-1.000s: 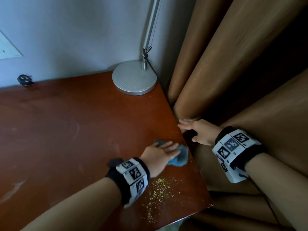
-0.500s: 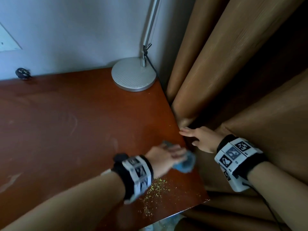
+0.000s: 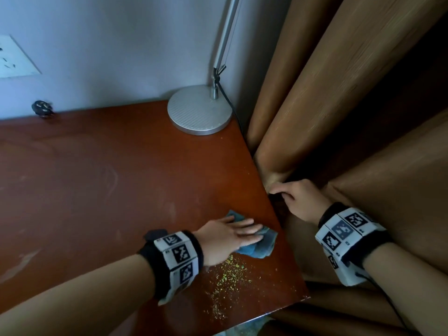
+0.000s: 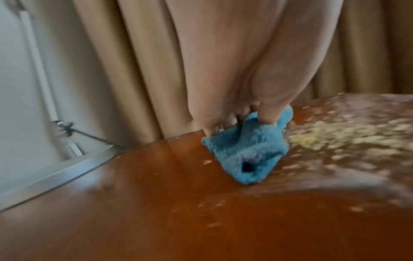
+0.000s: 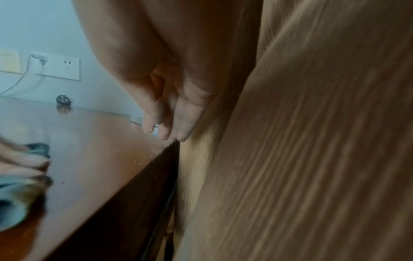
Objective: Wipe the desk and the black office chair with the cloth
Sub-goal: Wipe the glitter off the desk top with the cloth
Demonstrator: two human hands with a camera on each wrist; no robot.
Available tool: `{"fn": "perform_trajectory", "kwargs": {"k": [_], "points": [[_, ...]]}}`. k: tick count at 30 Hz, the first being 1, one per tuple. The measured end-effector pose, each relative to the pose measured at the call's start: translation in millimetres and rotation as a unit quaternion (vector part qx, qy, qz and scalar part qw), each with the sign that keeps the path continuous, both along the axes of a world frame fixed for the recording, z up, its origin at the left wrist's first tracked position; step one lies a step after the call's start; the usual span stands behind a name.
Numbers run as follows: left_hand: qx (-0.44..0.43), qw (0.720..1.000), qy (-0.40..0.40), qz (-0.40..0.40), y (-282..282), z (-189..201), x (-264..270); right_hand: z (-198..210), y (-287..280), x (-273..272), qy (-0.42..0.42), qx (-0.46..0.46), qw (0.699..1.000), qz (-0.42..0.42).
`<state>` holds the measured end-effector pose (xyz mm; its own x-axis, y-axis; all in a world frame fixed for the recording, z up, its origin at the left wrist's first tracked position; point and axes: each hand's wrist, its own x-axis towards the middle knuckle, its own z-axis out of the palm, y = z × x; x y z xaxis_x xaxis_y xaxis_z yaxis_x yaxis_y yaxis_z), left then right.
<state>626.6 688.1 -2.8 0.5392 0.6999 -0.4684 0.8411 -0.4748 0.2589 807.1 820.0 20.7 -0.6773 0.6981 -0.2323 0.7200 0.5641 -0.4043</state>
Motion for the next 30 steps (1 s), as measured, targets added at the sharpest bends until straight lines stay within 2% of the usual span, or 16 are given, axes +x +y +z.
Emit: {"fn": "perform_trajectory", "kwargs": {"k": [3,5,7,10,13,15,18,20,21,22,26,28,30], "points": [[0.015,0.993,-0.002,0.118,37.6,3.0,-21.1,5.6,-5.2,-8.3,-0.018,-0.011,0.999,0.043],[-0.009,0.979,0.028,0.203,75.2,6.6,-36.3,5.0,-9.0,-10.5,-0.018,-0.020,0.999,0.047],[-0.040,0.969,0.064,0.237,104.5,8.0,-46.8,1.6,-13.1,-8.7,-0.022,-0.033,0.998,0.046],[-0.035,0.960,0.066,0.269,133.1,0.7,-54.4,-6.2,-19.3,-2.9,-0.027,-0.052,0.997,0.051],[-0.025,0.962,0.071,0.261,146.8,-0.1,-43.0,-11.9,-23.6,4.2,-0.022,-0.061,0.997,0.044],[-0.014,0.977,0.047,0.208,136.5,3.9,-25.3,-10.4,-22.8,8.6,-0.005,-0.053,0.998,0.017],[0.028,0.997,-0.011,0.072,79.2,0.2,1.2,-4.9,-16.1,14.3,0.016,-0.030,0.998,-0.053],[0.006,1.000,-0.025,-0.010,32.5,-1.0,7.0,-2.9,-12.2,15.7,0.009,-0.033,0.997,-0.076],[-0.008,0.999,-0.021,-0.025,18.0,-0.4,2.7,-2.6,-11.7,14.7,0.006,-0.034,0.997,-0.074],[-0.015,1.000,-0.021,-0.012,11.8,2.3,-5.9,-2.0,-13.2,13.1,0.004,-0.037,0.997,-0.065],[-0.022,0.988,0.008,0.154,32.8,4.7,-50.7,1.5,-29.0,0.0,-0.007,-0.065,0.998,0.023],[-0.030,0.986,0.038,0.162,31.7,1.0,-54.8,0.7,-39.0,-7.9,-0.025,-0.074,0.994,0.077],[-0.021,0.983,0.018,0.179,9.5,-4.7,-46.2,-1.2,-48.0,-14.5,-0.036,-0.074,0.990,0.113]]}}
